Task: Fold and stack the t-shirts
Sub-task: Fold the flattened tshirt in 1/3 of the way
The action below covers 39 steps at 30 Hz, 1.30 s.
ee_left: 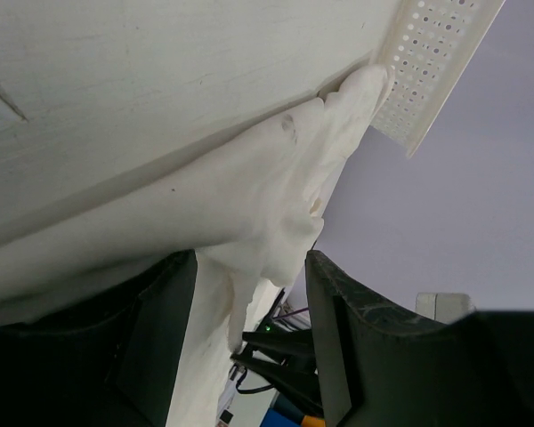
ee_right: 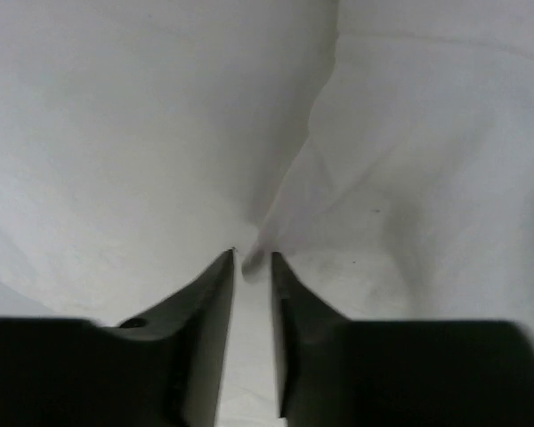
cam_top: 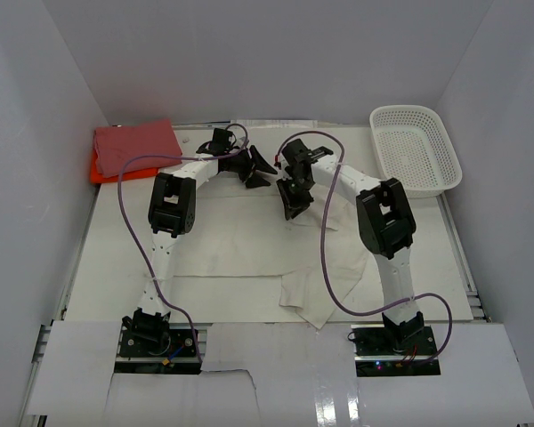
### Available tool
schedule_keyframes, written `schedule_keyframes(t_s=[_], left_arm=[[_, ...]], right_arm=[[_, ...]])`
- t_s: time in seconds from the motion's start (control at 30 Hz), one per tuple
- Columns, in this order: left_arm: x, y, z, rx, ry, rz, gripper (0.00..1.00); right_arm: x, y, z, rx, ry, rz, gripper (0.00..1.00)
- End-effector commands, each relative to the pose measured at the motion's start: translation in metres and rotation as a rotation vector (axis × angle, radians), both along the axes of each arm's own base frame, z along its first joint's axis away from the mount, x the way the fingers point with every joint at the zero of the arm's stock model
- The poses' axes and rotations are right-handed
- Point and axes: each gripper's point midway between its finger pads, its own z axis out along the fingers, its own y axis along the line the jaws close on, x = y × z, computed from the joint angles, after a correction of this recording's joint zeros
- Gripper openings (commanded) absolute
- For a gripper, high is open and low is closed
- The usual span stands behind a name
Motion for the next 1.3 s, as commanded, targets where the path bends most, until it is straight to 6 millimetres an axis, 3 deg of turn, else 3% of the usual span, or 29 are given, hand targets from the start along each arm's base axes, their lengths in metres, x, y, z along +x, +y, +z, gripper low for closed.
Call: schedule_keyframes(t_s=[0.0, 0.03, 0.1, 0.4, 0.53, 0.63, 0.87, 1.07, 1.17, 1.27], left_arm=[[0.005, 0.015, -0.028, 0.073, 0.032, 0.045, 0.64], [0.006, 0.016, -0.027, 0.074, 0.029, 0.047, 0.64], [0.006, 0.015, -0.027, 0.071, 0.030, 0.046, 0.64], [0.006, 0.016, -0.027, 0.066, 0.036, 0.046, 0.64], [0.006, 0.016, -0.026, 0.064, 0.033, 0.046, 0.64], [0.007, 0.016, -0.026, 0.065, 0.033, 0.047, 0.64], [0.006, 0.016, -0.027, 0.063, 0.035, 0.043, 0.64], [0.006, 0.016, -0.026, 0.054, 0.039, 0.039, 0.64], [0.006, 0.016, -0.026, 0.053, 0.040, 0.038, 0.64], [0.006, 0.016, -0.026, 0.053, 0.040, 0.038, 0.64]], right_arm=[[-0.003, 0.007, 0.018, 0.093, 0.052, 0.000, 0.34], [-0.001, 0.006, 0.019, 0.097, 0.052, -0.010, 0.48], [0.004, -0.002, 0.024, 0.102, 0.027, -0.034, 0.52], [0.073, -0.078, 0.071, -0.013, -0.260, -0.259, 0.52], [0.104, -0.122, 0.077, -0.181, -0.369, -0.353, 0.51], [0.122, -0.151, 0.073, -0.287, -0.414, -0.423, 0.48], [0.166, -0.182, 0.052, -0.303, -0.403, -0.507, 0.45], [0.178, -0.203, 0.031, -0.314, -0.371, -0.543, 0.45], [0.180, -0.206, 0.018, -0.324, -0.350, -0.548, 0.37], [0.181, -0.206, 0.005, -0.323, -0.326, -0.544, 0.19]])
